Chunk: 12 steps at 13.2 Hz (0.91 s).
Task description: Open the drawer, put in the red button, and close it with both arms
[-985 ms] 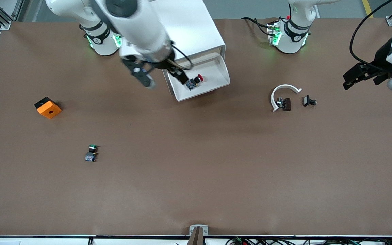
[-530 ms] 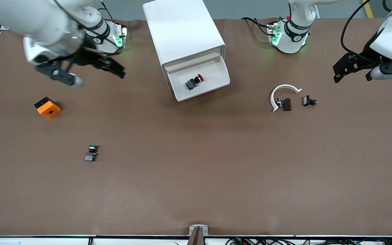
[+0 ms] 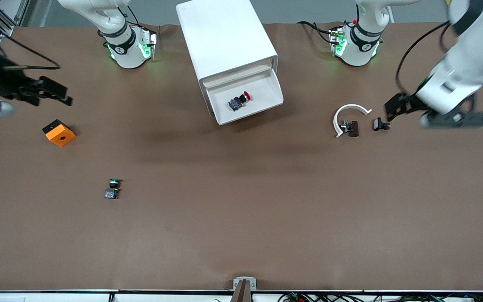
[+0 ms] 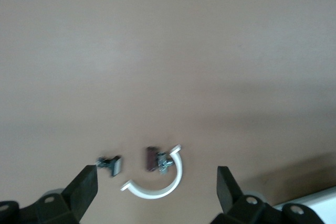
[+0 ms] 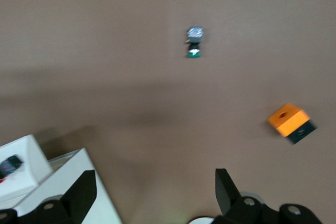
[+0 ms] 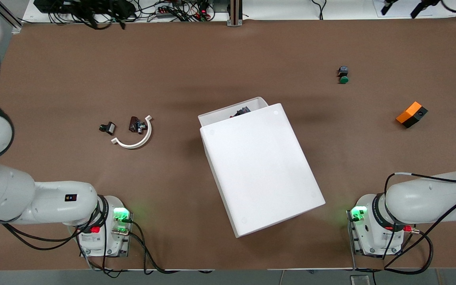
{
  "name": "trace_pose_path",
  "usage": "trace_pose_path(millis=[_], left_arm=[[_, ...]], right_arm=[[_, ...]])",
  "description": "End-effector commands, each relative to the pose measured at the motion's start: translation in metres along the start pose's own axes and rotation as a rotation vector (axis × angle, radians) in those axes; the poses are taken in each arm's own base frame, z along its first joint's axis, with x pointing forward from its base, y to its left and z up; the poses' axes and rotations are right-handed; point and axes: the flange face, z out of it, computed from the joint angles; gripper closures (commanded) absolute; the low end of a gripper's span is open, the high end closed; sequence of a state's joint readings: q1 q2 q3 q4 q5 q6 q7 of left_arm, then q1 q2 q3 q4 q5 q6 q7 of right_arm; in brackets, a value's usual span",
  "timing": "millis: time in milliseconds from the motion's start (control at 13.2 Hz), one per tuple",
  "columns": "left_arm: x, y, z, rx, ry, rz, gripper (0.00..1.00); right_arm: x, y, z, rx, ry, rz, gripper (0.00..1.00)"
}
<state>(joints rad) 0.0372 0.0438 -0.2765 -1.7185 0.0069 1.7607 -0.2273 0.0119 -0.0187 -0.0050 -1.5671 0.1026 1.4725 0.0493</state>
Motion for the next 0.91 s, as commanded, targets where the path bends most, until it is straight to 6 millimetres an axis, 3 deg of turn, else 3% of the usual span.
trace_pose_path(millis=[0, 227, 455, 606, 833], left_arm=[[0.023, 0.052, 0.055, -0.053, -0.023, -0.073, 0.00], [0.031, 0.113, 0.125, -0.090, -0.067, -0.085, 0.00], [0.017, 0.170, 0.182, -0.088, -0.131, -0.147, 0.00], [-0.002, 0.210, 0.210, -0.068, -0.177, -0.227, 0.00], [-0.030, 0.250, 0.238, -0.028, -0.232, -0.290, 0.00]], right_arm=[[-0.005, 0.020, -0.009, -0.075, 0.031, -0.025, 0.00], [-0.007, 0.026, -0.016, -0.090, 0.039, -0.009, 0.00], [-0.005, 0.022, -0.022, -0.090, 0.054, -0.010, 0.00], [-0.005, 0.018, -0.025, -0.092, 0.058, -0.018, 0.00], [-0.006, 0.022, -0.034, -0.088, 0.077, -0.007, 0.00]])
